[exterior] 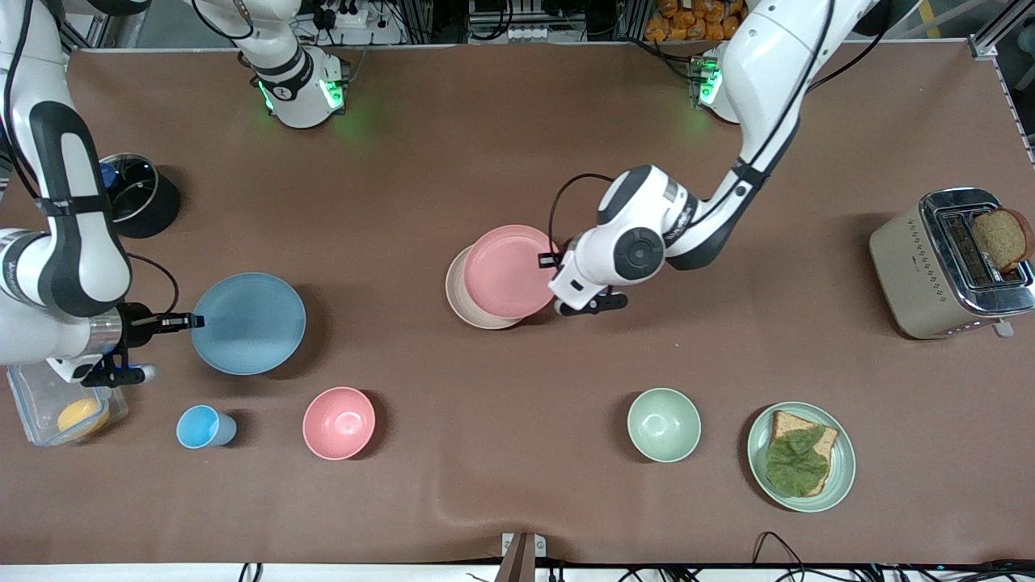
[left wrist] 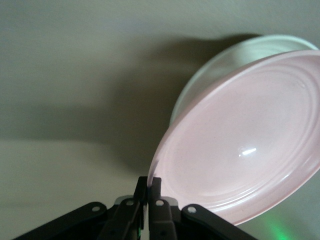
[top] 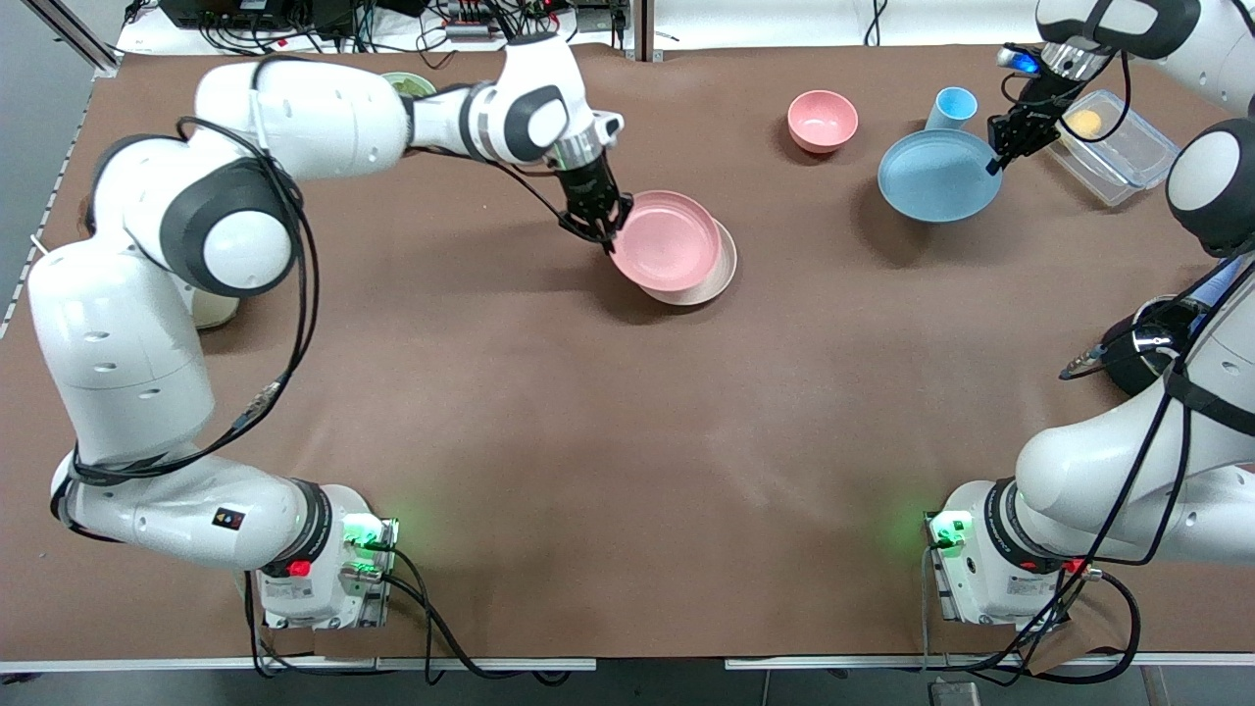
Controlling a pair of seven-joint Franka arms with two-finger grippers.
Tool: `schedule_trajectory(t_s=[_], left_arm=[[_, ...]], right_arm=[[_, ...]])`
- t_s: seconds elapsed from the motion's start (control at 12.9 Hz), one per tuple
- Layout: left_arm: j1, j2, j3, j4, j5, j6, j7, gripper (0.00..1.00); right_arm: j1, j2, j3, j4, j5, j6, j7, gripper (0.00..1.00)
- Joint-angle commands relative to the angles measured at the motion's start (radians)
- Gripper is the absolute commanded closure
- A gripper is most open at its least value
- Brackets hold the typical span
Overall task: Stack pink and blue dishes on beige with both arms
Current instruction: 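Carry the pink plate onto the beige plate with the left gripper, then carry the blue plate toward the stack with the right gripper while the left gripper withdraws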
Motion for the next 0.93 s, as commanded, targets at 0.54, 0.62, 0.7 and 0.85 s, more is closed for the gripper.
schedule_trajectory(t_s=[0.54,0.62,0.7,0.85], left_arm=[[-0.068,0.088,0.019,0.027,-0.013,0.114,-0.053,1.0],[-0.062,0.097,0.019,0.027,-0.013,0.116,-0.053,1.0],[-0.061,0.103,0.019,0.029,-0.013,0.116,-0.053,1.0],[-0.061,0.12,0.02,0.058,-0.013,0.116,-0.056,1.0]], right_arm=[[0.125,-0.041,0.012,-0.009,0.23,-0.186,-0.004,1.0],[0.152,-0.04,0.012,-0.01,0.232,-0.19,-0.002,1.0],[0.183,-0.041,0.012,-0.012,0.236,-0.193,0.0,1.0],[0.235,-0.041,0.009,-0.021,0.27,-0.188,0.004,1.0]])
